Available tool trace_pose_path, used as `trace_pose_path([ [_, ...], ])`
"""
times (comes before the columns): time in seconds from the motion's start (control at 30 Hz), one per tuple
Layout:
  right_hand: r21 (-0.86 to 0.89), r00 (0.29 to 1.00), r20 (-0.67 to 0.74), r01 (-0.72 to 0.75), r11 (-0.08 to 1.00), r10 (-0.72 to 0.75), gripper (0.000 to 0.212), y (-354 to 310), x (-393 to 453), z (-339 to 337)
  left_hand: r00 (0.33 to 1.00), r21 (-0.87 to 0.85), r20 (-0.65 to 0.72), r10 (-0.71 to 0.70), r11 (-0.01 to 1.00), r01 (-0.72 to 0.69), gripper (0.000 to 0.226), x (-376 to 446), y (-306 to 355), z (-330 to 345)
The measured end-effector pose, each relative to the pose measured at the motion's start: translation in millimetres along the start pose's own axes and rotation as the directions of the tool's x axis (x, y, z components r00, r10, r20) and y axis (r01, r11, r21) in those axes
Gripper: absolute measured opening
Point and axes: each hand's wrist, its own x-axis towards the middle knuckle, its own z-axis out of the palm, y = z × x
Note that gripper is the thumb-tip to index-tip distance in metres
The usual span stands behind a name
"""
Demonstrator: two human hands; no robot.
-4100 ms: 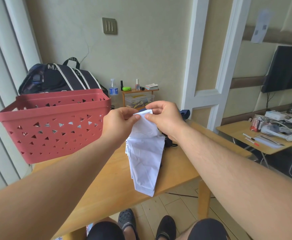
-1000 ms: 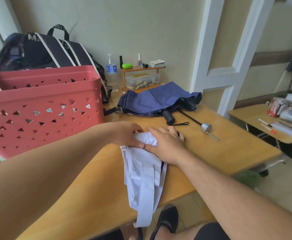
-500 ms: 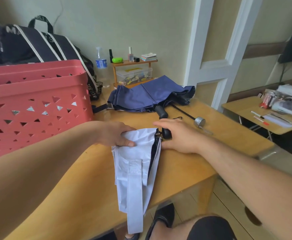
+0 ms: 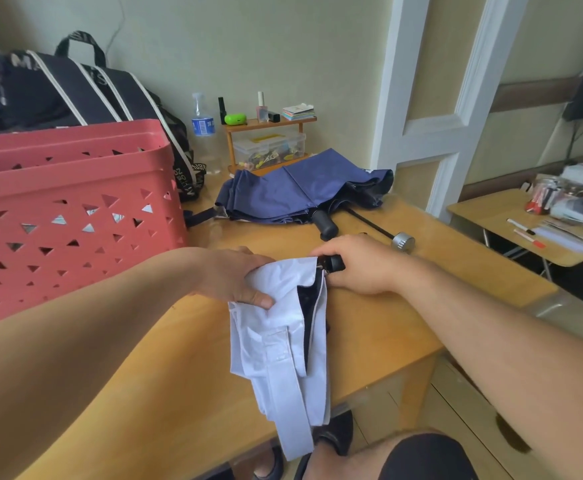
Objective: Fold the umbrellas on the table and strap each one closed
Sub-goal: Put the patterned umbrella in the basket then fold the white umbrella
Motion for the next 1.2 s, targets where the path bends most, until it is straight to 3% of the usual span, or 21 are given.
trace_pose_path([
  [0.07, 0.101, 0.997, 0.055, -0.066, 0.993, 0.061, 0.053, -1.4, 1.1, -7.6, 1.000, -0.008, 0.006, -0.023, 1.000, 0.023, 0.092, -2.7, 4.3, 1.4],
  [0.13, 0.263, 0.995, -0.022, -0.087, 0.961, 0.096, 0.053, -8.7, 5.9, -10.8, 0.999, -0.006, 0.019, -0.042, 0.999, 0.042, 0.094, -4.4, 7.3, 2.5],
  [0.2, 0.318, 0.990, -0.125, -0.022, 0.948, 0.065, 0.037, -19.5, 15.2, -7.6, 0.999, 0.034, 0.004, -0.052, 0.998, 0.052, 0.097, -5.0, 10.5, 2.1],
  [0.27, 0.209, 0.989, -0.149, 0.040, 0.977, -0.009, 0.015, -36.6, 23.8, 0.8, 0.998, 0.047, -0.018, -0.055, 0.997, 0.056, 0.098, -5.6, 12.9, 2.2],
  [0.3, 0.114, 0.992, -0.123, 0.051, 0.992, -0.037, 0.015, -42.8, 27.7, 6.9, 0.998, 0.047, -0.025, -0.051, 0.998, 0.052, 0.099, -5.9, 12.8, 3.1],
  [0.4, -0.247, 1.000, 0.021, -0.013, 0.969, 0.019, 0.053, -45.0, 35.0, 22.2, 0.999, 0.026, -0.039, -0.020, 0.999, 0.021, 0.103, -6.2, 7.0, 8.3],
  [0.6, -0.306, 0.997, 0.082, 0.033, 0.951, -0.008, 0.068, -24.0, 22.8, 13.9, 0.999, 0.193, -0.040, -0.004, 0.981, 0.012, 0.128, -23.4, -1.1, 4.6],
  [0.7, -0.341, 0.997, 0.079, 0.031, 0.940, -0.004, 0.065, -27.1, 20.1, 16.3, 0.999, 0.282, 0.037, -0.032, 0.959, 0.021, 0.135, -27.1, 1.6, -1.4],
  [0.8, -0.362, 0.997, 0.082, 0.041, 0.931, -0.012, 0.056, -31.5, 22.3, 18.9, 0.990, 0.151, 0.141, -0.004, 0.988, -0.017, 0.102, -24.3, 12.6, -21.8],
  [0.87, -0.353, 0.997, 0.068, 0.053, 0.934, -0.031, 0.047, -32.4, 22.0, 20.2, 0.997, 0.003, 0.035, 0.067, 0.998, -0.067, 0.069, -17.3, 17.5, -27.6],
  [0.93, -0.361, 0.998, 0.058, 0.052, 0.931, -0.033, 0.038, -34.9, 19.1, 20.4, 0.990, 0.039, -0.099, 0.102, 0.994, -0.099, 0.050, -11.0, 20.6, -19.6],
  [1.03, -0.351, 0.999, 0.039, 0.037, 0.936, -0.025, 0.030, -37.2, 15.1, 20.9, 0.983, 0.079, -0.167, 0.070, 0.995, -0.058, 0.056, -5.3, 22.3, -6.0],
  [1.2, -0.217, 0.998, 0.026, -0.056, 0.975, 0.063, 0.010, -39.1, 10.1, 20.5, 0.993, 0.295, -0.098, -0.072, 0.950, 0.098, 0.065, 1.2, 23.8, 1.7],
])
